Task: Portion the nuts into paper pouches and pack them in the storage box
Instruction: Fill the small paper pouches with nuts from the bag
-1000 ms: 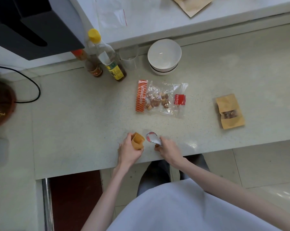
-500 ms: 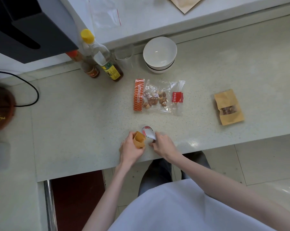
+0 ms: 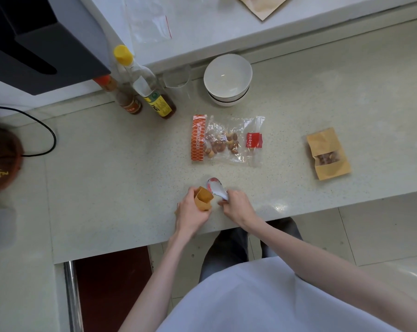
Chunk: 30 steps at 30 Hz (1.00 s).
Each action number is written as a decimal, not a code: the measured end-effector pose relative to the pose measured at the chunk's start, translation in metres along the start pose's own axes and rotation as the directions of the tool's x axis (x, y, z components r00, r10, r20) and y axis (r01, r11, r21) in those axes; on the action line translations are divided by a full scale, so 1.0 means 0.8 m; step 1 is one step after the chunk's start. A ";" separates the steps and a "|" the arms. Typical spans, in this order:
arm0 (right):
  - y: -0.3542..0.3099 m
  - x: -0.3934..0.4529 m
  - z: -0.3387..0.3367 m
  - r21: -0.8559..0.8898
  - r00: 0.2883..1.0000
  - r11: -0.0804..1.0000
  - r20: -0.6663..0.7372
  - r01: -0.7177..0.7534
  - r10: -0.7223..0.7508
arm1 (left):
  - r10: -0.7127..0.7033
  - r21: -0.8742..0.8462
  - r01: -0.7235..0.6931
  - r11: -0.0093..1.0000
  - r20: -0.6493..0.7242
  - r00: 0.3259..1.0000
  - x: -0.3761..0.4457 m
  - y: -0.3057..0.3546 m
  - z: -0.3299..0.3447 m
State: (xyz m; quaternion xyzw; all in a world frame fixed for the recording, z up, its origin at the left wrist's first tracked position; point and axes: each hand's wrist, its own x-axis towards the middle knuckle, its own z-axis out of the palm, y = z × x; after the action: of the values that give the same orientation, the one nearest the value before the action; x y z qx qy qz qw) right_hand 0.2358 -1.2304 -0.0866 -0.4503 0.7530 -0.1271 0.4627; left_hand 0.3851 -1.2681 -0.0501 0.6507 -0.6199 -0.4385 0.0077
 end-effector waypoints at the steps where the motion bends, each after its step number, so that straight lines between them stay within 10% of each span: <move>1: 0.001 0.002 -0.003 0.051 0.999 0.998 -0.023 -0.025 0.026 | 0.005 -0.002 -0.005 1.000 0.003 1.000 0.001 0.002 0.001; 8: -0.011 0.014 -0.057 0.502 0.946 0.844 -0.138 -0.188 0.293 | 0.027 -0.003 -0.027 1.000 0.017 0.999 0.014 0.022 0.006; 15: -0.054 -0.007 -0.083 0.613 0.960 0.784 -0.149 -0.098 0.237 | 0.098 -0.010 -0.098 0.995 0.026 0.995 0.024 0.054 0.014; 24: -0.049 -0.019 -0.130 0.492 0.981 0.871 -0.168 -0.004 0.100 | 0.215 -0.141 -0.211 0.967 0.016 0.976 0.038 0.079 0.009; 30: 0.017 -0.004 -0.219 -0.032 0.964 0.999 -0.265 -0.037 0.027 | 0.108 -0.190 -0.124 0.974 -0.094 0.990 0.074 0.074 -0.030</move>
State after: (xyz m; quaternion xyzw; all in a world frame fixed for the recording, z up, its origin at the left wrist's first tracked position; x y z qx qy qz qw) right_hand 0.0865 -1.2597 0.0014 -0.4255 0.8173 -0.1647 0.3519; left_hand 0.3424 -1.3433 -0.0355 0.6270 -0.6100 -0.4686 0.1231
